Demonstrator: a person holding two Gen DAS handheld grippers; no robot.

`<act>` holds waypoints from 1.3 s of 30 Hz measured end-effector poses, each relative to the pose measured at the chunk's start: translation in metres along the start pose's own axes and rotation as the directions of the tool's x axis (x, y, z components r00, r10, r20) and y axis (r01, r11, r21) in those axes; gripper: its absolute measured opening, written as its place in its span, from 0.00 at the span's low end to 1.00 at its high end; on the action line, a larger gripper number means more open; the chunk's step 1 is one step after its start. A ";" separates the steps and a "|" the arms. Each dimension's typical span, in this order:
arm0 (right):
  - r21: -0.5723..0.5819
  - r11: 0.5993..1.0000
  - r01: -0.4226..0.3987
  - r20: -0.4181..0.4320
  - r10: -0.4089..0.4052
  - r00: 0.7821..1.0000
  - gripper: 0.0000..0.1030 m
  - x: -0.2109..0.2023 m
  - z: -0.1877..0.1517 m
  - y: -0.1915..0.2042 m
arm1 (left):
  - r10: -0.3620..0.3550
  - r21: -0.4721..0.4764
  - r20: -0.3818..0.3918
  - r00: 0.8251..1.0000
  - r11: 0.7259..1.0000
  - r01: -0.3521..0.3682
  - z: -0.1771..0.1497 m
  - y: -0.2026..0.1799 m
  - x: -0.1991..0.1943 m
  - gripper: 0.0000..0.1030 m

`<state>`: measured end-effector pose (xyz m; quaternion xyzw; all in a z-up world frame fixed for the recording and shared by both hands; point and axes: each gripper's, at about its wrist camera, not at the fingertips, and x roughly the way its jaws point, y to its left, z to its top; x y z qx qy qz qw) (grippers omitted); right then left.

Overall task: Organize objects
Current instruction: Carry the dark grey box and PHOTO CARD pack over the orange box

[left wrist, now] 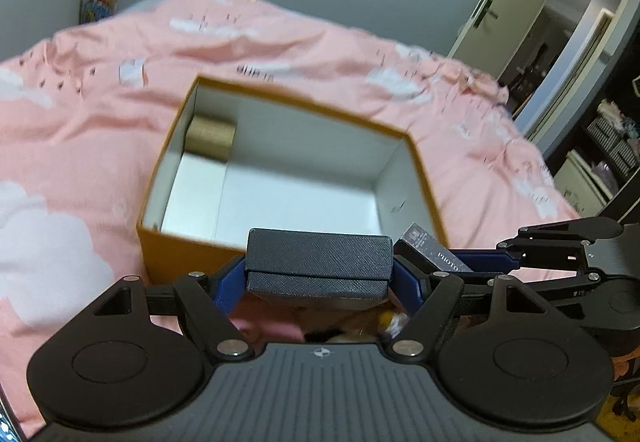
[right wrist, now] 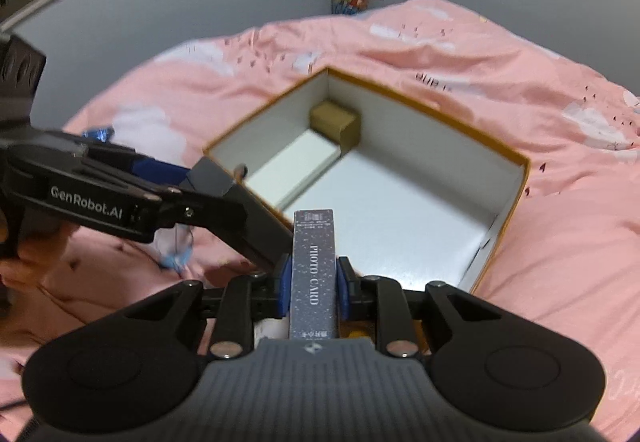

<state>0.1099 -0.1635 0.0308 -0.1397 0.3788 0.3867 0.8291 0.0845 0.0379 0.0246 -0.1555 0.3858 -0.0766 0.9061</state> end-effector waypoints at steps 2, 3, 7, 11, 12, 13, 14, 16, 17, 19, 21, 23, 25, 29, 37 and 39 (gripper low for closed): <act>0.011 1.000 0.006 0.033 -0.006 0.999 0.23 -0.009 0.006 -0.001 | -0.003 0.011 0.030 1.000 1.000 0.003 0.006 -0.003 -0.003 0.85; 0.015 1.000 0.014 0.051 -0.014 0.999 0.23 -0.013 0.009 -0.001 | -0.003 0.013 0.044 0.999 1.000 0.002 0.009 -0.005 -0.004 0.85; 0.069 0.997 0.043 0.123 -0.051 0.991 0.23 -0.023 0.021 -0.009 | -0.004 0.023 0.094 0.996 1.000 0.002 0.023 -0.009 -0.002 0.85; 0.162 0.984 0.076 0.154 -0.101 0.983 0.23 -0.016 0.031 -0.025 | 0.032 0.029 0.125 0.992 0.999 -0.036 0.037 -0.010 0.013 0.85; 0.189 0.979 0.081 0.154 -0.111 0.982 0.23 -0.012 0.032 -0.029 | 0.042 0.032 0.129 0.991 0.998 -0.047 0.039 -0.010 0.018 0.85; 0.217 0.973 0.084 0.152 -0.118 0.981 0.23 -0.007 0.034 -0.034 | 0.053 0.031 0.132 0.990 0.998 -0.058 0.041 -0.009 0.024 0.85; 0.244 0.966 0.084 0.148 -0.123 0.981 0.23 -0.001 0.035 -0.040 | 0.062 0.034 0.132 0.989 0.997 -0.067 0.043 -0.009 0.031 0.85; 0.291 0.953 0.082 0.138 -0.127 0.982 0.23 0.010 0.037 -0.049 | 0.077 0.039 0.127 0.989 0.996 -0.083 0.045 -0.008 0.043 0.85; 0.311 0.947 0.085 0.131 -0.132 0.983 0.23 0.017 0.038 -0.053 | 0.082 0.045 0.125 0.989 0.995 -0.088 0.046 -0.008 0.049 0.85; 0.346 0.934 0.088 0.116 -0.135 0.984 0.23 0.029 0.039 -0.061 | 0.102 0.054 0.114 0.988 0.993 -0.109 0.049 -0.007 0.062 0.85; 0.379 0.922 0.083 0.102 -0.130 0.986 0.23 0.041 0.039 -0.068 | 0.130 0.064 0.104 0.986 0.988 -0.137 0.049 -0.006 0.074 0.85; 0.410 0.909 0.075 0.085 -0.119 0.989 0.23 0.055 0.039 -0.073 | 0.146 0.064 0.079 0.986 0.986 -0.151 0.049 -0.004 0.087 0.85; 0.439 0.896 0.068 0.066 -0.107 0.992 0.23 0.068 0.038 -0.078 | 0.160 0.059 0.050 0.986 0.985 -0.163 0.049 -0.002 0.100 0.85; 0.501 0.863 0.063 0.027 -0.088 0.996 0.23 0.087 0.031 -0.088 | 0.182 0.060 0.008 0.983 0.982 -0.182 0.046 0.002 0.118 0.85; 0.536 0.843 0.046 -0.012 -0.047 0.999 0.23 0.110 0.028 -0.096 | 0.226 0.056 -0.096 0.969 0.973 -0.222 0.044 0.006 0.142 0.85; 0.536 0.843 0.041 -0.017 -0.038 0.999 0.23 0.114 0.027 -0.097 | 0.236 0.059 -0.120 0.964 0.971 -0.231 0.043 0.007 0.147 0.85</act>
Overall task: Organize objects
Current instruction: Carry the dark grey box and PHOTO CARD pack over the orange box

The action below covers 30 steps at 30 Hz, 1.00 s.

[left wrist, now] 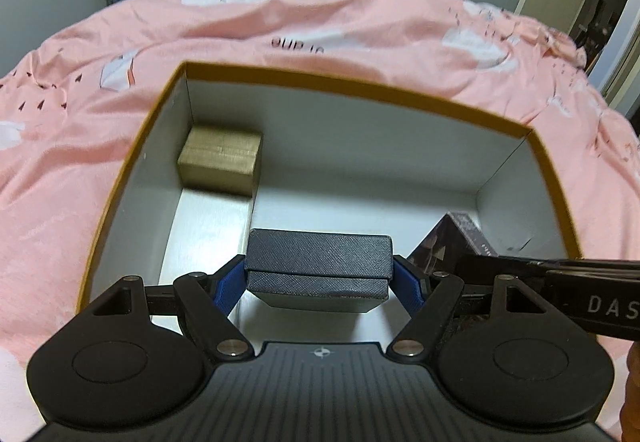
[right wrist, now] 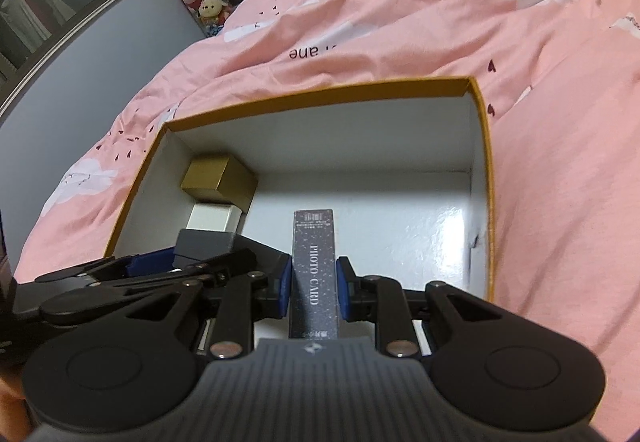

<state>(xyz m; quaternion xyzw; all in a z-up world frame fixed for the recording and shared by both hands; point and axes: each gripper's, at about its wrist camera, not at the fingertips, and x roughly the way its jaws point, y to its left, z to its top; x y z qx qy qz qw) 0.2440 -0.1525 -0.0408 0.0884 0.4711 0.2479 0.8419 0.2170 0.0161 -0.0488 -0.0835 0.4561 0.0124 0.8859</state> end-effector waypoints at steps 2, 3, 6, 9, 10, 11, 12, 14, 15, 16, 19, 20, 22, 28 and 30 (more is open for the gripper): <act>0.000 1.000 -0.003 -0.009 0.003 1.000 0.23 0.003 -0.001 0.000 | 0.000 -0.010 -0.027 1.000 1.000 -0.001 -0.001 0.002 0.005 0.85; 0.000 1.000 -0.004 -0.013 0.004 1.000 0.24 0.005 -0.001 -0.001 | -0.001 -0.020 -0.040 0.999 1.000 0.000 -0.001 0.003 0.008 0.85; 0.003 1.000 -0.008 -0.021 0.008 1.000 0.24 0.007 -0.001 -0.002 | 0.003 -0.010 -0.037 0.999 1.000 -0.004 -0.001 0.002 0.009 0.85; 0.007 1.000 -0.009 -0.027 0.009 1.000 0.24 0.008 -0.002 -0.003 | 0.003 0.005 -0.057 0.998 1.000 -0.003 -0.001 0.000 0.010 0.86; 0.007 1.000 -0.009 -0.029 0.010 1.000 0.24 0.008 -0.003 -0.004 | -0.003 0.006 -0.074 0.997 1.000 0.003 -0.002 0.000 0.009 0.86; 0.008 1.000 -0.011 -0.029 0.011 1.000 0.24 0.007 -0.003 -0.004 | -0.008 0.006 -0.088 0.996 1.000 0.009 -0.003 0.000 0.009 0.86; 0.009 1.000 -0.011 -0.029 0.012 1.000 0.24 0.007 -0.003 -0.005 | -0.011 0.009 -0.094 0.995 1.000 0.012 -0.003 0.001 0.008 0.86; 0.010 1.000 -0.013 -0.026 0.013 1.000 0.24 0.005 -0.003 -0.006 | -0.020 0.014 -0.113 0.993 1.000 0.021 -0.005 0.002 0.007 0.86; 0.010 1.000 -0.015 -0.025 0.015 1.000 0.24 0.004 -0.003 -0.006 | -0.023 0.018 -0.125 0.992 1.000 0.025 -0.005 0.002 0.006 0.86; 0.011 1.000 -0.017 -0.025 0.017 1.000 0.24 0.004 -0.002 -0.006 | -0.029 0.021 -0.137 0.990 0.999 0.032 -0.006 0.003 0.006 0.86; 0.017 1.000 -0.018 -0.027 0.019 0.999 0.24 0.004 -0.002 -0.008 | -0.053 0.023 -0.177 0.983 0.998 0.058 -0.008 0.005 0.004 0.87; 0.019 1.000 -0.017 -0.027 0.018 0.999 0.24 0.003 -0.002 -0.008 | -0.059 0.022 -0.188 0.980 0.998 0.065 -0.009 0.006 0.003 0.87; 0.018 1.000 -0.015 -0.028 0.016 0.999 0.24 0.003 -0.003 -0.008 | -0.069 0.020 -0.206 0.976 0.997 0.074 -0.010 0.008 0.002 0.87; 0.015 1.000 -0.014 -0.032 0.014 0.999 0.24 0.002 -0.004 -0.009 | -0.117 -0.015 -0.234 0.965 0.993 0.117 -0.008 0.020 -0.007 0.87; 0.016 1.000 -0.014 -0.035 0.014 0.999 0.24 0.002 -0.005 -0.009 | -0.138 -0.031 -0.234 0.962 0.990 0.135 -0.006 0.025 -0.009 0.87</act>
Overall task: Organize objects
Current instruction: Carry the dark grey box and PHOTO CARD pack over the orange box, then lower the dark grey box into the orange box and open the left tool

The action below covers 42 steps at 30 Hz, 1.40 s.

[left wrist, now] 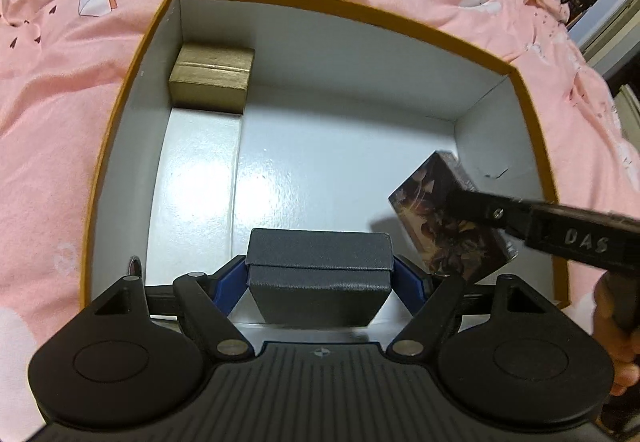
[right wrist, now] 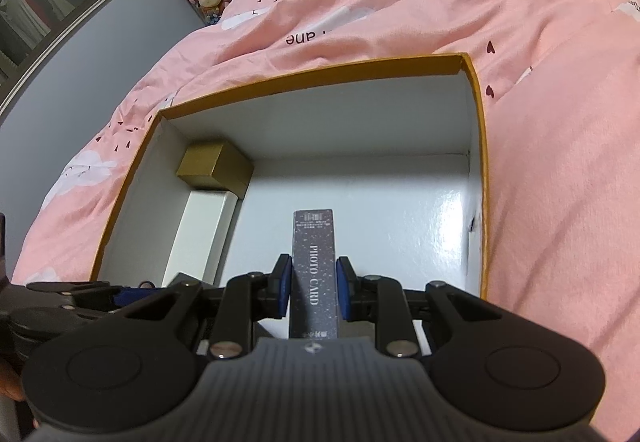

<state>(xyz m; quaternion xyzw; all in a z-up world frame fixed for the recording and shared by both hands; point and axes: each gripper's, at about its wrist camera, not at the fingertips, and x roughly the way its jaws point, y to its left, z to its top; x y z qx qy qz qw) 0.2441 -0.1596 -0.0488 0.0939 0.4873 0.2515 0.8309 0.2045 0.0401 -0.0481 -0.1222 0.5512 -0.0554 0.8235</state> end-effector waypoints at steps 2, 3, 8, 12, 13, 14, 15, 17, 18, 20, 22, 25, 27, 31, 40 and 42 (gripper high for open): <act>0.002 1.000 -0.001 -0.004 0.001 1.000 0.24 0.000 -0.002 -0.001 | -0.027 -0.016 -0.008 1.000 1.000 0.027 0.003 0.004 -0.003 0.86; 0.003 1.000 -0.001 -0.007 0.001 1.000 0.24 0.001 -0.002 -0.001 | -0.043 -0.024 -0.011 0.999 0.999 0.043 0.005 0.005 -0.004 0.86; 0.004 1.000 -0.008 -0.017 0.008 1.000 0.24 0.003 -0.003 -0.002 | -0.073 -0.031 -0.002 0.997 0.997 0.073 0.019 0.005 -0.004 0.85; 0.002 1.000 -0.007 -0.018 0.007 1.000 0.24 0.005 -0.003 -0.001 | -0.031 -0.002 0.095 0.995 1.000 0.031 0.029 -0.002 0.001 0.85; 0.001 1.000 -0.006 -0.019 0.006 1.000 0.24 0.006 -0.003 -0.001 | -0.009 0.004 0.120 0.993 1.000 0.008 0.032 -0.005 0.004 0.85; 0.000 1.000 -0.005 -0.019 0.005 1.000 0.24 0.007 -0.002 -0.001 | 0.006 0.014 0.137 0.991 1.000 -0.008 0.034 -0.007 0.008 0.85; -0.001 1.000 -0.004 -0.019 0.004 1.000 0.24 0.008 -0.002 -0.001 | 0.014 0.025 0.148 0.989 1.000 -0.018 0.037 -0.009 0.012 0.85; -0.001 1.000 -0.002 -0.022 0.002 1.000 0.24 0.010 -0.001 -0.001 | 0.032 0.038 0.134 0.990 0.999 -0.037 0.039 -0.012 0.022 0.85; 0.001 1.000 -0.001 -0.023 0.001 1.000 0.24 0.011 -0.001 -0.002 | 0.045 0.045 0.125 0.991 0.998 -0.051 0.039 -0.013 0.025 0.86; -0.002 1.000 0.002 -0.025 -0.002 1.000 0.24 0.013 -0.001 -0.002 | 0.057 0.059 0.108 0.992 0.996 -0.064 0.038 -0.014 0.028 0.88; -0.011 1.000 0.001 -0.024 -0.002 1.000 0.24 0.013 -0.001 -0.001 | 0.064 0.066 0.092 0.994 0.995 -0.070 0.035 -0.014 0.027 0.89; -0.022 1.000 0.005 -0.024 -0.005 1.000 0.24 0.014 -0.002 0.000 | 0.060 0.049 0.052 0.997 0.997 -0.062 0.032 -0.007 0.022 0.90; -0.023 1.000 0.001 -0.025 -0.001 1.000 0.24 0.014 -0.002 0.000 | 0.052 0.035 0.031 0.998 0.998 -0.053 0.031 -0.003 0.019 0.90; -0.026 1.000 -0.001 -0.029 0.001 1.000 0.24 0.014 -0.002 0.000 | 0.033 0.036 -0.004 0.999 0.999 -0.033 0.029 0.000 0.014 0.91; -0.029 1.000 -0.003 -0.046 0.002 0.999 0.24 0.016 -0.004 0.001 | 0.010 0.030 -0.003 1.000 0.999 -0.010 0.034 0.003 0.009 0.91; -0.030 1.000 -0.005 -0.044 0.003 0.999 0.24 0.014 -0.004 0.002 | 0.013 0.039 -0.005 1.000 0.999 -0.012 0.035 0.001 0.008 0.89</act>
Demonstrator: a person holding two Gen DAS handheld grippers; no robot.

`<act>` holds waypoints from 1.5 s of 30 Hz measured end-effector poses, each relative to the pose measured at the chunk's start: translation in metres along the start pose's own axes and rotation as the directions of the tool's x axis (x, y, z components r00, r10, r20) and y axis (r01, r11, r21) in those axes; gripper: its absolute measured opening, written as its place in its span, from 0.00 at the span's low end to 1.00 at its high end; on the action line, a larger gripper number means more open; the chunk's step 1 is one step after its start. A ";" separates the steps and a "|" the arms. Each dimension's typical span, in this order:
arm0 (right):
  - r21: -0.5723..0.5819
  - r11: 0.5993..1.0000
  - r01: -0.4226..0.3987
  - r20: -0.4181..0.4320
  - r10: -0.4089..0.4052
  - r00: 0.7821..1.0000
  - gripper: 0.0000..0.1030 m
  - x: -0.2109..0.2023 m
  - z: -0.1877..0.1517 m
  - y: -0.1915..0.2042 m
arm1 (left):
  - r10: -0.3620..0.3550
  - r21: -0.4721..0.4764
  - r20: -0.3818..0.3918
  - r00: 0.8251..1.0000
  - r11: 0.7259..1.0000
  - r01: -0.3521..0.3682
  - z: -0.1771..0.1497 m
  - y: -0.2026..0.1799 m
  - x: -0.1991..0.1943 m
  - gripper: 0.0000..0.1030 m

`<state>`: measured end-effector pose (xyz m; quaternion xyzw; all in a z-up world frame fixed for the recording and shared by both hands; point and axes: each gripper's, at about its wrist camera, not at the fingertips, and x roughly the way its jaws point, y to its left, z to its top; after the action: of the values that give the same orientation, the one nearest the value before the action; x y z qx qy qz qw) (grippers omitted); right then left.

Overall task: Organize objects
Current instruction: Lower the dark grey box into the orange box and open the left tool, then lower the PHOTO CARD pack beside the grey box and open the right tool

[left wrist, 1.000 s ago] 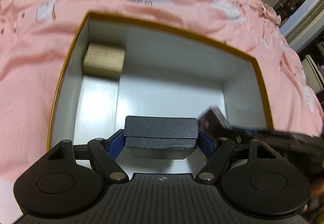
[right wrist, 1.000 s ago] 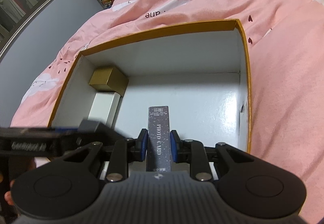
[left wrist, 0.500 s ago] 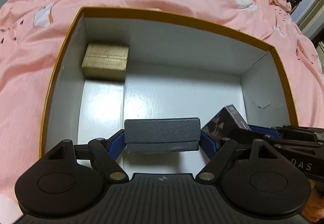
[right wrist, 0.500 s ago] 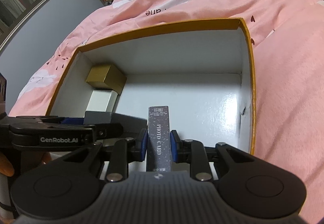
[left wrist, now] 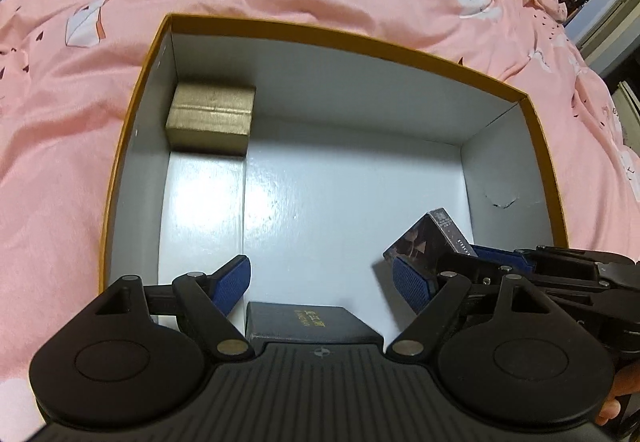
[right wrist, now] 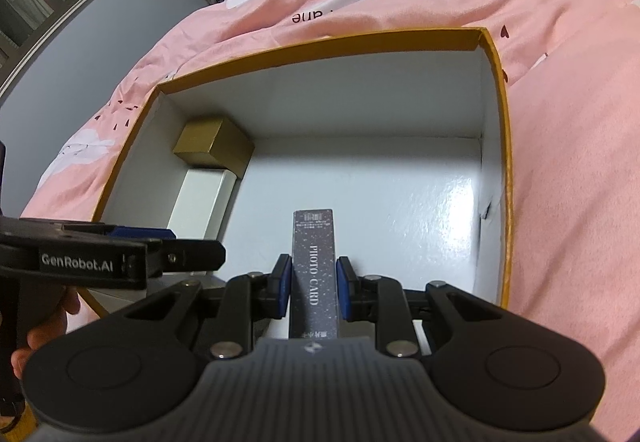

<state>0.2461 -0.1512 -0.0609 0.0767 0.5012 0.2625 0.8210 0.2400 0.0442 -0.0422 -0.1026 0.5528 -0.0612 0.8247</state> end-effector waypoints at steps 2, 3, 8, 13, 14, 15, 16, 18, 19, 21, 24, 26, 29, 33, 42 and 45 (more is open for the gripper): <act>-0.003 1.000 -0.002 0.001 0.002 1.000 0.24 -0.001 0.000 0.001 | 0.007 0.017 -0.033 0.999 1.000 -0.006 0.001 -0.001 0.000 0.78; -0.006 1.000 -0.006 0.000 0.006 1.000 0.24 -0.001 0.001 0.001 | 0.014 0.022 -0.053 0.998 1.000 -0.013 0.001 -0.001 0.001 0.76; -0.017 1.000 -0.024 -0.012 0.024 1.000 0.24 0.000 0.001 0.004 | 0.044 0.016 -0.128 0.991 0.999 -0.042 0.003 0.007 -0.002 0.73; -0.017 0.999 -0.043 -0.018 0.042 0.999 0.24 0.000 0.002 0.005 | 0.002 0.048 -0.146 0.989 0.999 0.005 0.004 0.012 -0.023 0.70; -0.019 0.999 -0.042 -0.016 0.041 0.999 0.24 -0.001 0.002 0.005 | 0.001 0.069 -0.156 0.988 0.998 0.010 0.003 0.011 -0.027 0.70; -0.019 0.999 -0.041 -0.015 0.041 0.999 0.24 -0.001 0.002 0.005 | 0.001 0.091 -0.169 0.986 0.996 0.014 0.001 0.010 -0.028 0.70; -0.018 0.999 -0.041 -0.014 0.040 0.999 0.24 -0.001 0.003 0.004 | 0.003 0.114 -0.181 0.983 0.993 0.018 0.000 0.008 -0.028 0.70; -0.020 0.999 -0.044 -0.015 0.044 0.999 0.24 -0.001 0.003 0.005 | 0.018 0.146 -0.202 0.979 0.989 0.012 -0.003 0.005 -0.024 0.67; -0.020 0.999 -0.046 -0.017 0.046 0.999 0.24 0.000 0.003 0.005 | 0.026 0.154 -0.210 0.977 0.988 0.006 -0.005 0.002 -0.020 0.62; -0.019 0.998 -0.053 -0.020 0.052 0.998 0.24 0.000 0.002 0.005 | 0.043 0.168 -0.222 0.974 0.986 -0.006 -0.009 -0.002 -0.013 0.58; -0.019 0.998 -0.056 -0.022 0.055 0.998 0.24 0.000 0.002 0.006 | 0.056 0.175 -0.212 0.976 0.984 -0.018 -0.012 -0.004 -0.005 0.54; -0.019 0.998 -0.057 -0.021 0.056 0.998 0.24 0.001 0.003 0.005 | 0.042 0.161 -0.188 0.981 0.987 -0.011 -0.009 -0.004 -0.005 0.52; -0.021 0.998 -0.064 -0.018 0.063 0.998 0.24 0.002 0.005 0.006 | 0.033 0.152 -0.155 0.987 0.988 -0.009 -0.002 -0.003 -0.005 0.50; -0.037 0.997 -0.068 -0.012 0.068 0.998 0.24 0.008 0.011 0.009 | 0.005 0.125 -0.109 0.994 0.992 0.008 0.011 0.000 -0.004 0.50; -0.031 0.999 -0.040 -0.006 0.039 0.999 0.24 0.025 0.025 0.007 | 0.025 0.103 -0.044 0.999 0.994 -0.021 0.041 -0.003 0.018 0.50; -0.016 0.999 -0.029 -0.016 0.029 0.999 0.24 0.032 0.028 0.004 | 0.043 0.108 -0.070 0.997 0.993 -0.035 0.042 -0.001 0.031 0.47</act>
<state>0.2801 -0.1275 -0.0705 0.0753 0.5041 0.2792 0.8138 0.2908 0.0407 -0.0547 -0.0452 0.5801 -0.0784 0.8095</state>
